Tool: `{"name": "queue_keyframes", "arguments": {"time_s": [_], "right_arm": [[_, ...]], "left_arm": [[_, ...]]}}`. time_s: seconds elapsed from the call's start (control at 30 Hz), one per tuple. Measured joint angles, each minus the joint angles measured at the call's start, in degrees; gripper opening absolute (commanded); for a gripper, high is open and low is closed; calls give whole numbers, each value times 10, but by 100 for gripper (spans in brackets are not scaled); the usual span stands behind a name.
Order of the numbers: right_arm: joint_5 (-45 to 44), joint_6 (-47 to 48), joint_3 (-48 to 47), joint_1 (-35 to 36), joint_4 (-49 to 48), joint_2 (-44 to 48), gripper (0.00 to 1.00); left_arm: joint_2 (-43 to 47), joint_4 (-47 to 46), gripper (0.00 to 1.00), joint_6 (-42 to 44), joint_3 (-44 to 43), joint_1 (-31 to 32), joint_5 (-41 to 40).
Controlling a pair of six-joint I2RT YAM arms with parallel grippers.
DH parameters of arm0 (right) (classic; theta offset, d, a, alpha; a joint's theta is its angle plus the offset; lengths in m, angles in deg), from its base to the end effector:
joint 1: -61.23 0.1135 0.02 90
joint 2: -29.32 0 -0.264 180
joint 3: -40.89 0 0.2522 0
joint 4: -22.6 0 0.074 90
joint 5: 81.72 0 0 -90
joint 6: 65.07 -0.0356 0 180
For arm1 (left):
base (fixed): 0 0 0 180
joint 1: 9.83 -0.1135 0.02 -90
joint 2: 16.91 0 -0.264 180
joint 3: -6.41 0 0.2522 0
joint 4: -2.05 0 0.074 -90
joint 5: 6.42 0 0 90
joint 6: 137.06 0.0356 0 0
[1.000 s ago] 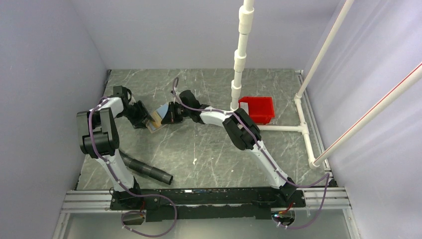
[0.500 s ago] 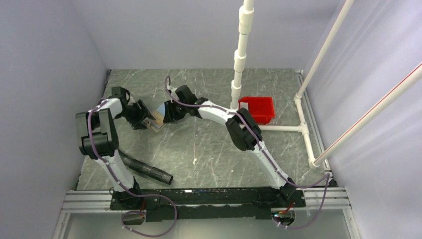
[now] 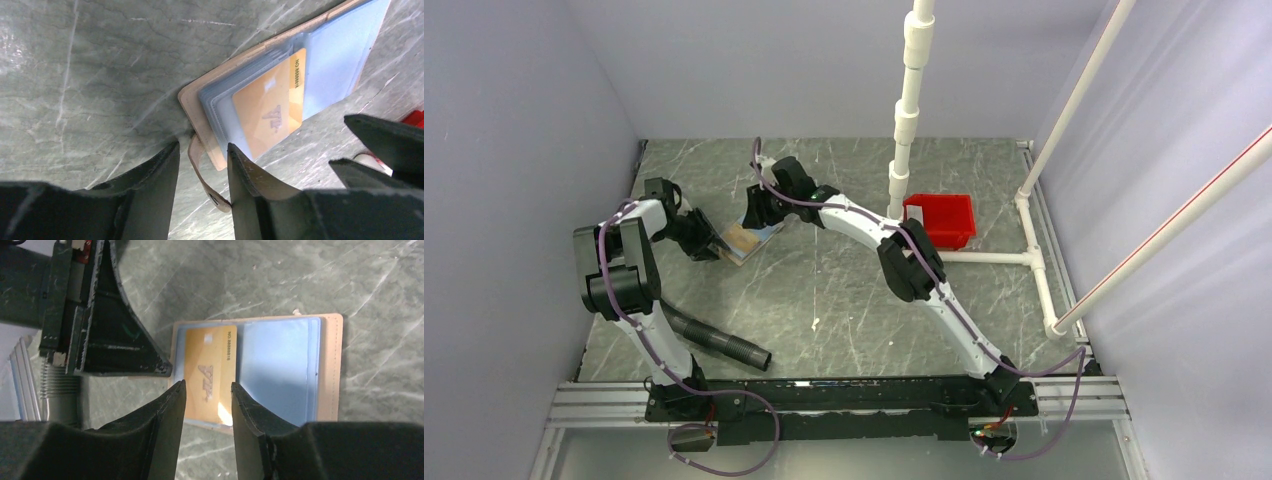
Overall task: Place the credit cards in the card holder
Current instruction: Insert the credit card into the card holder.
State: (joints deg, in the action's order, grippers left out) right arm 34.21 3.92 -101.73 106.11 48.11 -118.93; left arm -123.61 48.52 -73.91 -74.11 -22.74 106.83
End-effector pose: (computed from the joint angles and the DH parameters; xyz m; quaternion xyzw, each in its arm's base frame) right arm 0.4044 0.4247 0.1729 -0.2834 0.8076 0.4244 0.2956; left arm 0.3482 0.0654 0.1532 -0.3007 0.9209 -0.2157 0.1225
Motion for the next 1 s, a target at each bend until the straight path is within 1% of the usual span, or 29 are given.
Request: {"name": "queue_keyframes", "arguments": {"time_s": [0.03, 0.1, 0.17, 0.23, 0.27, 0.43, 0.53, 0.8, 0.9, 1.0], "right_arm": [[1, -2, -10, -1, -4, -8, 41], [3, -10, -25, -2, -10, -26, 40], [7, -17, -34, -3, -12, -41, 38], [13, -23, -37, -3, -15, -55, 32], [16, -26, -38, -3, -16, -60, 29], [36, -50, -38, -7, -32, -68, 17], [59, -70, -35, -7, -48, -68, 13], [122, -123, -3, 17, -103, -68, 13], [129, -126, -2, 27, -106, -67, 21], [114, -115, -2, 33, -85, -61, 32]], "left_arm": [[0, 1, 42, 0, 0, 0, -2], [0, 1, 33, 0, 2, 0, -5], [0, 2, 28, -2, 3, 0, -7], [0, 7, 24, -3, 5, 0, -11], [0, 10, 23, -3, 5, 0, -11], [-7, 14, 19, -9, 4, -1, -12], [-12, 20, 17, -12, -1, -2, -10], [-17, 23, 14, -13, -5, -4, -6], [-17, 23, 13, -13, -5, -4, -6], [-17, 23, 12, -13, -5, -4, -6]]}}
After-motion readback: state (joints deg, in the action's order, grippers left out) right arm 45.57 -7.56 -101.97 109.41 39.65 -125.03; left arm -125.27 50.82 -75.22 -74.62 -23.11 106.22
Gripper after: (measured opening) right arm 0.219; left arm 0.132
